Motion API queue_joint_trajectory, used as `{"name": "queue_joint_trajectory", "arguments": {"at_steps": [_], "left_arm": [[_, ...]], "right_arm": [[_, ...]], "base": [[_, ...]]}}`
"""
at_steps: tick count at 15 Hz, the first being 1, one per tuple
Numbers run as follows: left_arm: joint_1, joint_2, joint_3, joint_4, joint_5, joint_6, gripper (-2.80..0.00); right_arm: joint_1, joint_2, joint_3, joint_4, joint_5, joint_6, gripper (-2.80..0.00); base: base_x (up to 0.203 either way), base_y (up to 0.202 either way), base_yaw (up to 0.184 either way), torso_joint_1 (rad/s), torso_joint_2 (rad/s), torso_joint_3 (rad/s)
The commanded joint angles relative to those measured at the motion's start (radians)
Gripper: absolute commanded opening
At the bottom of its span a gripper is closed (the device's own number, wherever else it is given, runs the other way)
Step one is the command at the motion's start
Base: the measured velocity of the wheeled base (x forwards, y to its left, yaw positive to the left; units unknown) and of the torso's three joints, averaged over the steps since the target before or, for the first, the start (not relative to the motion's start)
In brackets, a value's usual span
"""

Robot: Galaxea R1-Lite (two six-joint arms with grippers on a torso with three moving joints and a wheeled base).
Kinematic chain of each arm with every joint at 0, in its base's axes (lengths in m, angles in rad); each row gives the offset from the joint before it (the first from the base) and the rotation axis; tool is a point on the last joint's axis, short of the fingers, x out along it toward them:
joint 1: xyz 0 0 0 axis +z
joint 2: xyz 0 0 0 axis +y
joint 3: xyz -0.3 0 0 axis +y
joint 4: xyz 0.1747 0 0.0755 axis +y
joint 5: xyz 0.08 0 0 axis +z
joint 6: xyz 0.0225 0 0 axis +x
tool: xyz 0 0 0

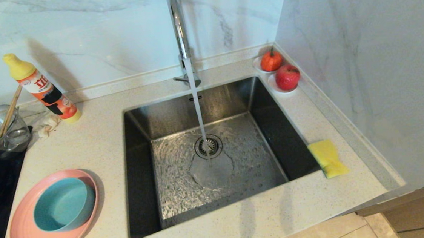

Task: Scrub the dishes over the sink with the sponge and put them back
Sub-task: Pick up a bowl and the sponge

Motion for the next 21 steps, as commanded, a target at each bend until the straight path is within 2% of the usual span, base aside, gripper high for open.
{"name": "queue_joint_trajectory", "arguments": {"at_steps": [1, 3, 12, 15, 17, 19, 21], "left_arm": [[0.000, 0.001, 0.000, 0.000, 0.000, 0.000, -2.80], [0.000, 0.001, 0.001, 0.000, 0.000, 0.000, -2.80], [0.000, 0.001, 0.000, 0.000, 0.000, 0.000, -2.80], [0.000, 0.001, 0.000, 0.000, 0.000, 0.000, -2.80], [0.000, 0.001, 0.000, 0.000, 0.000, 0.000, -2.80], [0.000, 0.001, 0.000, 0.000, 0.000, 0.000, -2.80], [0.000, 0.001, 0.000, 0.000, 0.000, 0.000, -2.80]], "right_arm": [[0.000, -0.001, 0.000, 0.002, 0.002, -0.023, -2.80], [0.000, -0.001, 0.000, 0.001, -0.001, 0.007, -2.80], [0.000, -0.001, 0.000, 0.000, -0.001, 0.008, -2.80], [0.000, -0.001, 0.000, 0.006, 0.002, -0.065, -2.80], [0.000, -0.001, -0.018, -0.007, 0.011, -0.071, -2.80], [0.000, -0.001, -0.094, 0.028, 0.066, -0.070, -2.80], [0.000, 0.002, -0.220, 0.136, 0.144, -0.071, -2.80]], "base": [[0.000, 0.000, 0.000, 0.000, 0.00, 0.000], [0.000, 0.000, 0.000, 0.000, 0.00, 0.000], [0.000, 0.000, 0.000, 0.000, 0.00, 0.000], [0.000, 0.000, 0.000, 0.000, 0.00, 0.000], [0.000, 0.000, 0.000, 0.000, 0.00, 0.000], [0.000, 0.000, 0.000, 0.000, 0.00, 0.000], [0.000, 0.000, 0.000, 0.000, 0.00, 0.000]]}}
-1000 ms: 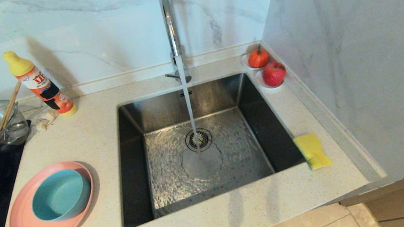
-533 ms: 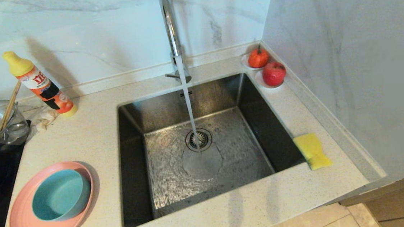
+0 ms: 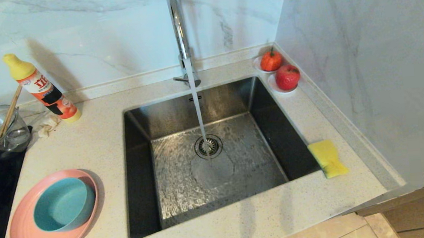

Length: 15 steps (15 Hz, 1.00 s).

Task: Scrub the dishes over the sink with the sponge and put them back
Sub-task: Pick up a bowl and the sponge

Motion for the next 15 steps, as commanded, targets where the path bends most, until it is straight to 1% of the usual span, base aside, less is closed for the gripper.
{"name": "queue_joint_trajectory", "arguments": {"at_steps": [1, 3, 5, 9, 12, 13, 15], "left_arm": [[0.000, 0.000, 0.000, 0.000, 0.000, 0.000, -2.80], [0.000, 0.000, 0.000, 0.000, 0.000, 0.000, -2.80], [0.000, 0.000, 0.000, 0.000, 0.000, 0.000, -2.80], [0.000, 0.000, 0.000, 0.000, 0.000, 0.000, -2.80], [0.000, 0.000, 0.000, 0.000, 0.000, 0.000, -2.80], [0.000, 0.000, 0.000, 0.000, 0.000, 0.000, -2.80], [0.000, 0.000, 0.000, 0.000, 0.000, 0.000, -2.80]], "right_arm": [[0.000, 0.014, -0.141, 0.101, 0.073, -0.001, -2.80], [-0.001, 0.108, -0.266, 0.179, 0.144, -0.001, -2.80], [-0.005, 0.237, -0.352, 0.202, 0.170, -0.001, -2.80], [-0.006, 0.492, -0.521, 0.218, 0.191, -0.007, -2.80], [-0.005, 0.613, -0.616, 0.221, 0.185, -0.068, -2.80], [-0.004, 0.626, -0.632, 0.227, 0.184, -0.076, -2.80], [-0.004, 0.735, -0.718, 0.275, 0.184, -0.087, -2.80]], "base": [[0.000, 0.000, 0.000, 0.000, 0.00, 0.000], [0.000, 0.000, 0.000, 0.000, 0.00, 0.000], [0.000, 0.000, 0.000, 0.000, 0.00, 0.000], [0.000, 0.000, 0.000, 0.000, 0.00, 0.000], [0.000, 0.000, 0.000, 0.000, 0.00, 0.000], [0.000, 0.000, 0.000, 0.000, 0.00, 0.000], [0.000, 0.000, 0.000, 0.000, 0.00, 0.000]]}}
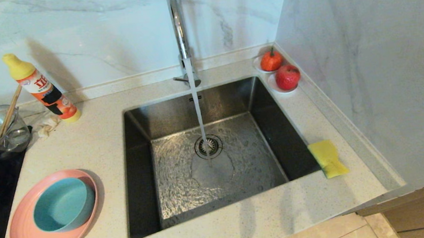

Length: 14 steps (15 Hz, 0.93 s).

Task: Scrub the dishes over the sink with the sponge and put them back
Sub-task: Pick up a bowl and the sponge

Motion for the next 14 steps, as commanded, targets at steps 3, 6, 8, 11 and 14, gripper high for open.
{"name": "queue_joint_trajectory", "arguments": {"at_steps": [3, 6, 8, 11, 14], "left_arm": [[0.000, 0.000, 0.000, 0.000, 0.000, 0.000, -2.80], [0.000, 0.000, 0.002, 0.000, 0.000, 0.000, -2.80], [0.000, 0.000, 0.000, 0.000, 0.000, 0.000, -2.80], [0.000, 0.000, 0.000, 0.000, 0.000, 0.000, -2.80], [0.000, 0.000, 0.000, 0.000, 0.000, 0.000, -2.80]], "right_arm": [[0.001, 0.311, -0.148, 0.082, -0.001, -0.007, -2.80], [0.015, 0.498, -0.215, 0.093, -0.002, 0.002, -2.80], [0.025, 0.587, -0.258, 0.097, -0.004, 0.007, -2.80], [0.101, 0.704, -0.280, 0.094, -0.120, 0.016, -2.80], [0.159, 0.775, -0.286, 0.059, -0.159, 0.076, -2.80]], "base": [[0.000, 0.000, 0.000, 0.000, 0.00, 0.000], [0.000, 0.000, 0.000, 0.000, 0.00, 0.000], [0.000, 0.000, 0.000, 0.000, 0.00, 0.000], [0.000, 0.000, 0.000, 0.000, 0.00, 0.000], [0.000, 0.000, 0.000, 0.000, 0.00, 0.000]]}}
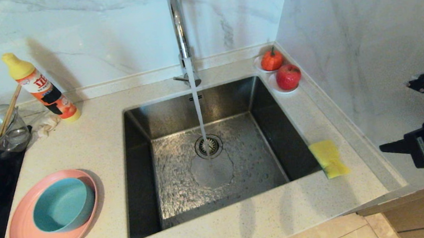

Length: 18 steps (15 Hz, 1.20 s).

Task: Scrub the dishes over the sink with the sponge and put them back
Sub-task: Pick up a bowl and the sponge

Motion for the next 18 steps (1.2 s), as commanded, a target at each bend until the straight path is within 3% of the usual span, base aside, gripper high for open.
{"name": "queue_joint_trajectory", "arguments": {"at_steps": [1, 3, 4, 8, 11, 18], "left_arm": [[0.000, 0.000, 0.000, 0.000, 0.000, 0.000, -2.80], [0.000, 0.000, 0.000, 0.000, 0.000, 0.000, -2.80], [0.000, 0.000, 0.000, 0.000, 0.000, 0.000, -2.80], [0.000, 0.000, 0.000, 0.000, 0.000, 0.000, -2.80], [0.000, 0.000, 0.000, 0.000, 0.000, 0.000, -2.80], [0.000, 0.000, 0.000, 0.000, 0.000, 0.000, -2.80]], "right_arm": [[0.037, 0.099, -0.010, -0.013, -0.004, 0.014, -2.80], [0.060, 0.136, -0.018, -0.021, -0.008, 0.047, -2.80], [0.061, 0.150, -0.019, -0.022, -0.010, 0.049, 0.00], [0.087, 0.208, -0.049, -0.017, -0.022, 0.115, 0.00], [0.093, 0.251, -0.058, -0.018, -0.068, 0.125, 0.00], [0.104, 0.321, -0.066, -0.019, -0.073, 0.125, 0.00]], "base": [[0.000, 0.000, 0.000, 0.000, 0.00, 0.000], [0.000, 0.000, 0.000, 0.000, 0.00, 0.000], [0.000, 0.000, 0.000, 0.000, 0.00, 0.000], [0.000, 0.000, 0.000, 0.000, 0.00, 0.000], [0.000, 0.000, 0.000, 0.000, 0.00, 0.000], [0.000, 0.000, 0.000, 0.000, 0.00, 0.000]]}}
